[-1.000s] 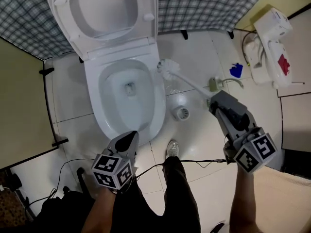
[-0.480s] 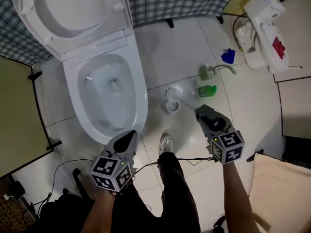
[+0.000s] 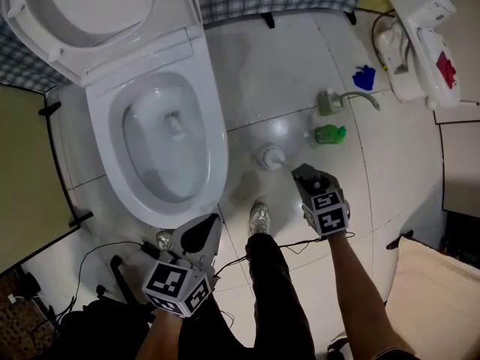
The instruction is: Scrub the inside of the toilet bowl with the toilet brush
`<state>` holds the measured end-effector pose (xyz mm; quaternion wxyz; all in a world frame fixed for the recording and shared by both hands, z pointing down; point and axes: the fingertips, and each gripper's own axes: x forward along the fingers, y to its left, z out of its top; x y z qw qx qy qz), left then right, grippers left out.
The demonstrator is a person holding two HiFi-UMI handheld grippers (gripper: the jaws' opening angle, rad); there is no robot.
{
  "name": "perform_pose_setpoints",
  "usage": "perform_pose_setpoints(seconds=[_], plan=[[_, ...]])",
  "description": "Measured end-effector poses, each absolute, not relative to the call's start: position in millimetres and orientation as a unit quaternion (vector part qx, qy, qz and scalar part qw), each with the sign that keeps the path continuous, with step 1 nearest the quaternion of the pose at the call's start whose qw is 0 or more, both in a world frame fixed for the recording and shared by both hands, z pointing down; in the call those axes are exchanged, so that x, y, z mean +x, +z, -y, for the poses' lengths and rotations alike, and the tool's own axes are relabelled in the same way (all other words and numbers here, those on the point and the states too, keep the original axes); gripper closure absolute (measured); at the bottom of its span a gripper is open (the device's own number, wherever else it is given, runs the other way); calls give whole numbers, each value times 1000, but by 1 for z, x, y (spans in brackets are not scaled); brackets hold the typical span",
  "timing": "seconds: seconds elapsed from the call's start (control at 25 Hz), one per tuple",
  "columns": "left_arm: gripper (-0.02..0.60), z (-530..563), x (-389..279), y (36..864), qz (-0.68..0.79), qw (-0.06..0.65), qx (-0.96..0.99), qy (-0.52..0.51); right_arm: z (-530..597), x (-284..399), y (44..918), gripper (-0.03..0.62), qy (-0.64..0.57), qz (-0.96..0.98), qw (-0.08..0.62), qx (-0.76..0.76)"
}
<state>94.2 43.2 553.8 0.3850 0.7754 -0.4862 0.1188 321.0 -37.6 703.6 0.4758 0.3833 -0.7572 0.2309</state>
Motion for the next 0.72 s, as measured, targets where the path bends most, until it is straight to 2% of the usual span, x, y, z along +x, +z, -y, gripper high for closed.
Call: perform_pose_setpoints(seconds=[0.72], plan=[[577, -34, 95, 555, 478, 386, 782, 103, 57, 298, 764, 399, 265, 710, 546, 358]])
